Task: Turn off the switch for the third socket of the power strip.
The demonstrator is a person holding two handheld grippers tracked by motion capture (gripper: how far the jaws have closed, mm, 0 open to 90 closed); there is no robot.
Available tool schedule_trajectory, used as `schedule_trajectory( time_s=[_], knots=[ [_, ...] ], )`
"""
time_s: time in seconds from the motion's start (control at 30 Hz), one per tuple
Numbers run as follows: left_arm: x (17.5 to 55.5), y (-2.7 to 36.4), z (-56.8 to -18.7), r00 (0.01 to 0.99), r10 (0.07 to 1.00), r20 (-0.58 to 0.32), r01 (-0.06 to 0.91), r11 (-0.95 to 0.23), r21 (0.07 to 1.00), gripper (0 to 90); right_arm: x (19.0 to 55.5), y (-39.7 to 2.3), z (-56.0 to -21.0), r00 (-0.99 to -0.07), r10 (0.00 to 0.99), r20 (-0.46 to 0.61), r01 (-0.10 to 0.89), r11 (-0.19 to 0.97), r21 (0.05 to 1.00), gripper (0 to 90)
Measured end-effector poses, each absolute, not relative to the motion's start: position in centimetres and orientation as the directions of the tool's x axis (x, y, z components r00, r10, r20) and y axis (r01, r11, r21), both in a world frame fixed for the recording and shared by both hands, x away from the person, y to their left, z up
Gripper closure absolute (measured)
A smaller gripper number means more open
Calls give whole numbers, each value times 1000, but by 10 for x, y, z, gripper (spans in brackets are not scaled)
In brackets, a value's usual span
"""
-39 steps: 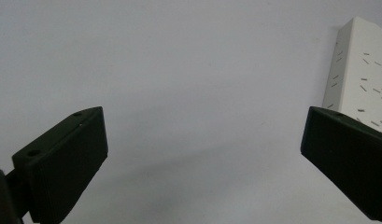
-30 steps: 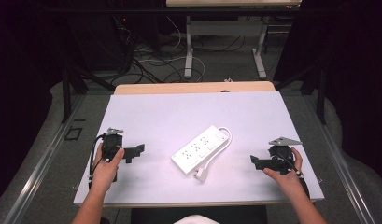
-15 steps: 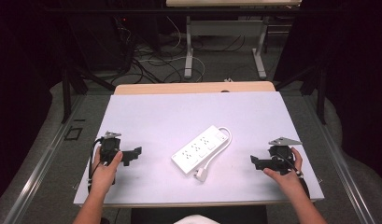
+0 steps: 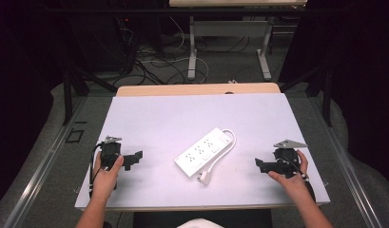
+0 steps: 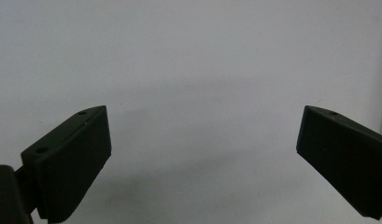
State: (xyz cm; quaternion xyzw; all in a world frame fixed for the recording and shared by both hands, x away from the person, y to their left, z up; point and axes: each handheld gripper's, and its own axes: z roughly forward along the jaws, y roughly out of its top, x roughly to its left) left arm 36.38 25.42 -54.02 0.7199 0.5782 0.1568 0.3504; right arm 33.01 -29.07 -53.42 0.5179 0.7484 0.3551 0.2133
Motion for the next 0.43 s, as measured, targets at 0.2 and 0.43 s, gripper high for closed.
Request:
schedule_trajectory(
  time_s=[0.2,0.43],
  knots=[
    [364,254,-541,278,943,-182,724,-80,685,34,330,-291,-535,-374,926,45,624,216,751,68],
    [364,256,-541,271,945,-184,725,-74,685,36,331,-290,-536,-369,928,50,629,210,748,68]
  ],
)
